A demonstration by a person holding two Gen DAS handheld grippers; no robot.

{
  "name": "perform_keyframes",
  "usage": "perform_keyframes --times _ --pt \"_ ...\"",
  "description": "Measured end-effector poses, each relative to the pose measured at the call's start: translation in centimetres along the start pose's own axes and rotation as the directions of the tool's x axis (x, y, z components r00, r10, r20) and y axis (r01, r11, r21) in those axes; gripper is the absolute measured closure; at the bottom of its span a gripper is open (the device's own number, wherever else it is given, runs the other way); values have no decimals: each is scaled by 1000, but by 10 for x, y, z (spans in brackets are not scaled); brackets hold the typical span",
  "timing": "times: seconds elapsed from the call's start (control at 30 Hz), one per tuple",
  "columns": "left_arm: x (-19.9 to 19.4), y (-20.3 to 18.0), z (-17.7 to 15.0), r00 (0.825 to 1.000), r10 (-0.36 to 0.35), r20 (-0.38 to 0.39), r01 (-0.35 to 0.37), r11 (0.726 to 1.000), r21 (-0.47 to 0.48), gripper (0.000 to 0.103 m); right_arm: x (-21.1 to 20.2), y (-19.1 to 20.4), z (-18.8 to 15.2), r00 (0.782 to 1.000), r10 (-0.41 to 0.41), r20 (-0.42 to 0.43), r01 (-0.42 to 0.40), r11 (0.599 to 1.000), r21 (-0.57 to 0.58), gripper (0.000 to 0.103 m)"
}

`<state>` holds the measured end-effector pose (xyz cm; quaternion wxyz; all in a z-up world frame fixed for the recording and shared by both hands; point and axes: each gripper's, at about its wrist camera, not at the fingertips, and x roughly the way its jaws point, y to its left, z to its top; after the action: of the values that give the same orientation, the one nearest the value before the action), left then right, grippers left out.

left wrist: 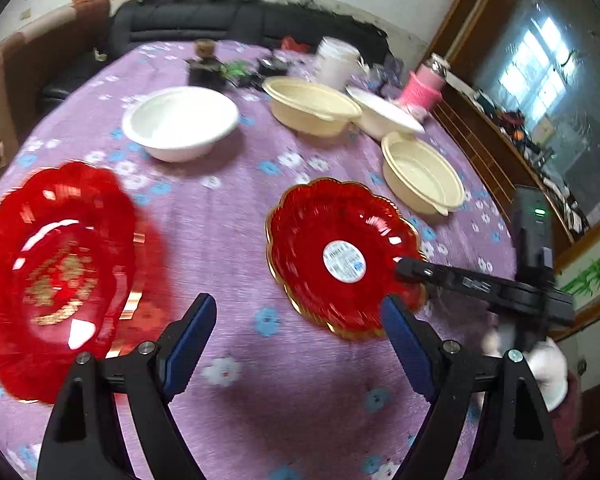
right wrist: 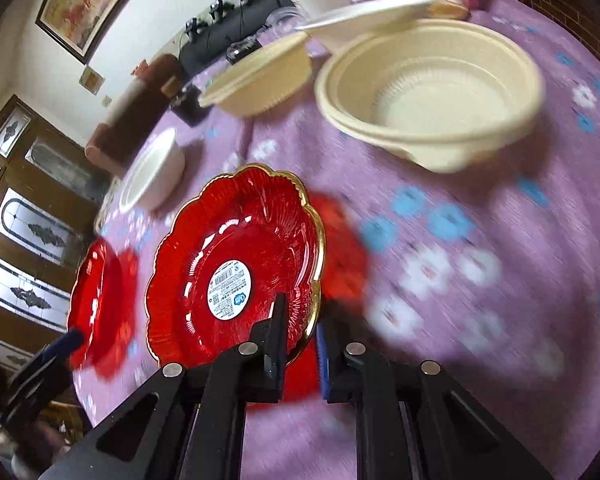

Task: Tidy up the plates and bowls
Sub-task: 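Grasp the red plate with the white sticker with the left gripper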

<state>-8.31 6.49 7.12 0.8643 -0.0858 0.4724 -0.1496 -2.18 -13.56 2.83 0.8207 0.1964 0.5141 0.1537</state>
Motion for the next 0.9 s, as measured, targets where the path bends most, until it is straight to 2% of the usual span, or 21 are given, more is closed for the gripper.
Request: perform_keyframes --times 0.3,0.37,0.43,0.5,0.53,0.6,0.67,0.77,0.9 --pt "76 -23 11 991 -33 -126 35 999 15 20 -26 -25 -22 999 -43 -9 43 999 -9 89" --pt "89 -25 15 989 -33 -145 34 999 4 28 -29 -26 -22 999 -48 15 48 999 0 89" --pt "90 -29 20 990 -36 -136 37 999 10 34 -28 -23 -22 998 -58 31 58 998 -2 88" --pt "94 -33 22 987 -53 -150 55 998 10 45 -28 -21 -22 996 -77 42 77 997 -4 88" --pt "95 -36 20 987 -42 -153 45 999 21 50 -27 -20 -23 996 -82 48 82 997 -5 88" --pt "96 -44 17 991 -1 -137 9 998 60 52 -24 -19 -23 995 -88 56 88 996 3 85" --pt "96 -44 15 991 21 -131 -11 997 72 65 -25 -18 -23 991 -110 69 111 994 -1 86" --pt "82 -32 15 993 -12 -117 14 1000 21 70 -31 -15 -25 988 -128 86 129 992 -6 89" --pt "45 -22 14 999 -27 -33 27 1000 -3 70 -45 1 -25 988 -93 120 97 995 -25 90"
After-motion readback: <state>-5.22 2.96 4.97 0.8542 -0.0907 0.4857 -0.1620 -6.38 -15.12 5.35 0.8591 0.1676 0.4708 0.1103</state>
